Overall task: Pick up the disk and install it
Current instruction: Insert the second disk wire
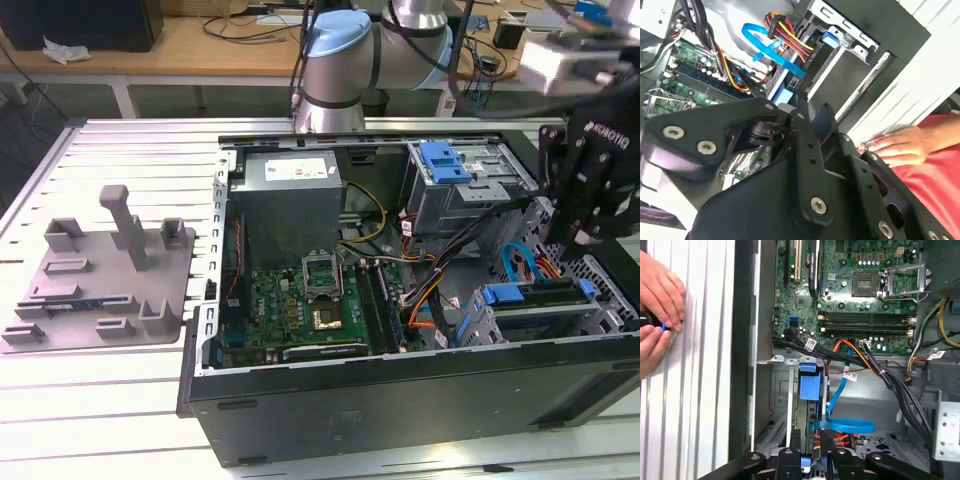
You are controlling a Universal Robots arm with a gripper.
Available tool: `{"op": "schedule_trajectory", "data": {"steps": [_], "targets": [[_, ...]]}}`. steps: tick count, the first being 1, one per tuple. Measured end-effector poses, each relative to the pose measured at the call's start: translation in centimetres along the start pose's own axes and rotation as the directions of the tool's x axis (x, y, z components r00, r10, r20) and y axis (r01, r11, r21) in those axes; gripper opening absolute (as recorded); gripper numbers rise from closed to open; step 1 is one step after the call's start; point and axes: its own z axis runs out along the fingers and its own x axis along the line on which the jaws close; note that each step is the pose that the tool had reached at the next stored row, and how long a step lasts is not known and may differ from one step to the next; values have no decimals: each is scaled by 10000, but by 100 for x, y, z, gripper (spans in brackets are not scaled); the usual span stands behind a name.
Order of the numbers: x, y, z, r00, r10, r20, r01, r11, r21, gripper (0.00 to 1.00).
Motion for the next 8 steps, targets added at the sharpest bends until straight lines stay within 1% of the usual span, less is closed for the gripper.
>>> {"op": "schedule_trajectory", "data": {"steps": [1,2,3,8], "targets": [[8,-1,-54,10000,-1,-13,1,10000,-1,15],[8,-1,-55,10000,-1,-15,1,10000,-1,15],[8,-1,-55,10000,-1,-15,1,10000,-2,11],[8,-1,-55,10000,-1,-17,1,10000,-2,11]]}}
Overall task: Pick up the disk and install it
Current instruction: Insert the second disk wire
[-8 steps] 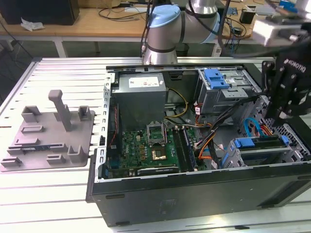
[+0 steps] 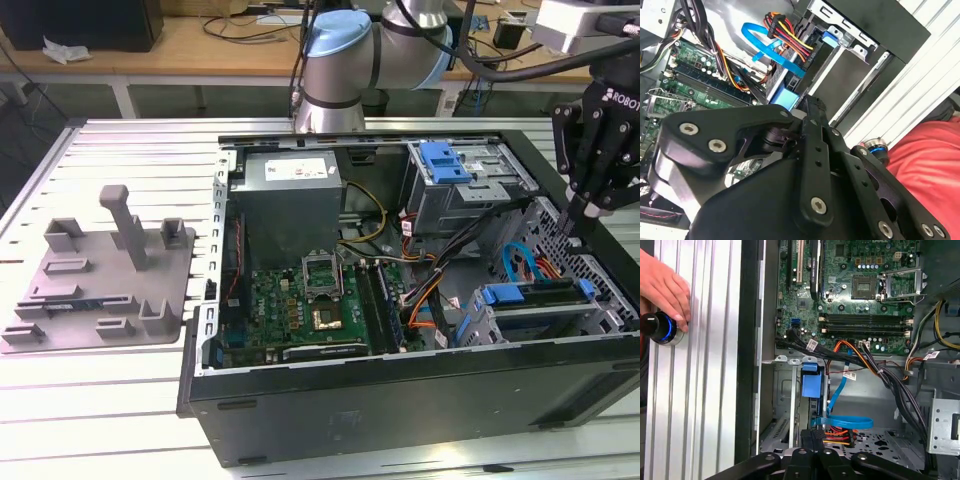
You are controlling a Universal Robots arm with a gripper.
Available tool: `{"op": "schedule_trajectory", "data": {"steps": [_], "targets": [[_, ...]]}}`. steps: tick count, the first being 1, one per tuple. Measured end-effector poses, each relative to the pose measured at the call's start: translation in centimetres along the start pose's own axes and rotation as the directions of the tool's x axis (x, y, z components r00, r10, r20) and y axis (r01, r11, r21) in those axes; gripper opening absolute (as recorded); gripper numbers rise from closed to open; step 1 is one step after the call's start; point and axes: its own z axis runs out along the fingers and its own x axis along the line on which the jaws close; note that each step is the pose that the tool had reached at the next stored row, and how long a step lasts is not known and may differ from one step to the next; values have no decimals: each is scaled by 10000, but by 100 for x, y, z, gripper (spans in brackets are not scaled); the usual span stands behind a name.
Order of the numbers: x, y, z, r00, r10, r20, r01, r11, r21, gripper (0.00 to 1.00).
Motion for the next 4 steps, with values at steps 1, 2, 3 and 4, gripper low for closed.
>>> {"op": "schedule_trajectory", "data": {"steps": [1,2,3,4], "targets": [[0,0,0,10000,0,1,0,10000,0,11],[0,0,0,10000,0,0,0,10000,0,11],[0,0,0,10000,0,0,0,10000,0,11],[0,0,0,10000,0,-1,0,10000,0,11]]}}
